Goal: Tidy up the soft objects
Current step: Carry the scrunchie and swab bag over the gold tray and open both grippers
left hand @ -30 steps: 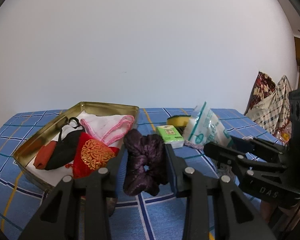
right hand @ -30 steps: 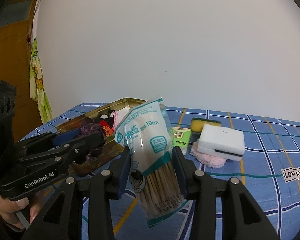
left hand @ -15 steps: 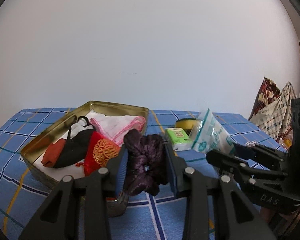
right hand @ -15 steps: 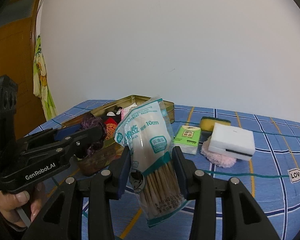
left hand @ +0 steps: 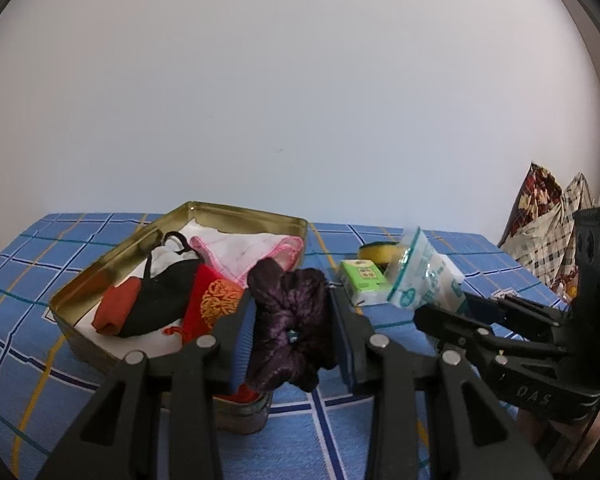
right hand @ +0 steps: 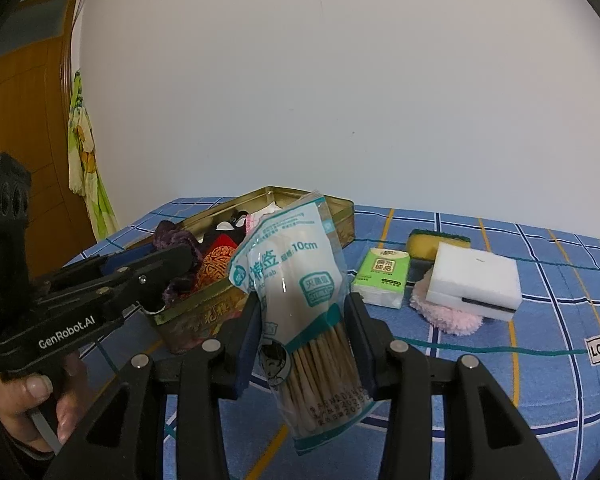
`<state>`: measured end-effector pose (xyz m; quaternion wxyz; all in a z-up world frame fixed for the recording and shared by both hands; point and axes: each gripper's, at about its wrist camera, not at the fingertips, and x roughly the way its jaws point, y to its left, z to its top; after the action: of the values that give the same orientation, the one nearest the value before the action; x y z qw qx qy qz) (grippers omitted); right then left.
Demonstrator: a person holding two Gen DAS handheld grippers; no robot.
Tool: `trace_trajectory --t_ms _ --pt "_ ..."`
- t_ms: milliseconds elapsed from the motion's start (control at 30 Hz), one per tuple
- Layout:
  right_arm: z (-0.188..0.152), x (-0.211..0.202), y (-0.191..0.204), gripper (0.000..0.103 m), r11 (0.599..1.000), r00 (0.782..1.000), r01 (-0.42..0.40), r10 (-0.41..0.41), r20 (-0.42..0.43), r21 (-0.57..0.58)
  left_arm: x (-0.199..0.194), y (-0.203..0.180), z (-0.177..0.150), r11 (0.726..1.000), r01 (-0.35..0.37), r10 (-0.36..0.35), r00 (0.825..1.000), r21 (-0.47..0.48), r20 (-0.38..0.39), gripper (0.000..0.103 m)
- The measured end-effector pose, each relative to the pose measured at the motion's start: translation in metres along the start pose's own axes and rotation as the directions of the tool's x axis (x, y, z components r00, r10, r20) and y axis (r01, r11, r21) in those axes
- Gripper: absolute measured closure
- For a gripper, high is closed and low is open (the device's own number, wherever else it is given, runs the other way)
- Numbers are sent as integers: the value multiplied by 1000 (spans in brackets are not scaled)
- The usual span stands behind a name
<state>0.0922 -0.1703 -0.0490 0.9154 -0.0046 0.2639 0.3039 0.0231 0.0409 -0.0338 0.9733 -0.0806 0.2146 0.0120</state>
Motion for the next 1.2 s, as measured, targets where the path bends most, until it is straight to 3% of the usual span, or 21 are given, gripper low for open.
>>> trace_trajectory --t_ms 233,533,867,1200 --pt "14 -3 6 59 1000 1000 -27 27 -2 -15 -4 7 8 1000 1 -1 1000 4 -9 68" --pt "57 18 14 59 996 998 -64 63 -13 -57 -4 35 47 998 -43 43 999 45 -9 68" --pt "96 88 29 59 994 992 -101 98 -74 -34 47 78 81 996 -85 87 992 29 -89 68" --pt "111 153 32 58 997 988 -70 68 -140 -10 88 98 84 993 -114 117 980 27 -161 68"
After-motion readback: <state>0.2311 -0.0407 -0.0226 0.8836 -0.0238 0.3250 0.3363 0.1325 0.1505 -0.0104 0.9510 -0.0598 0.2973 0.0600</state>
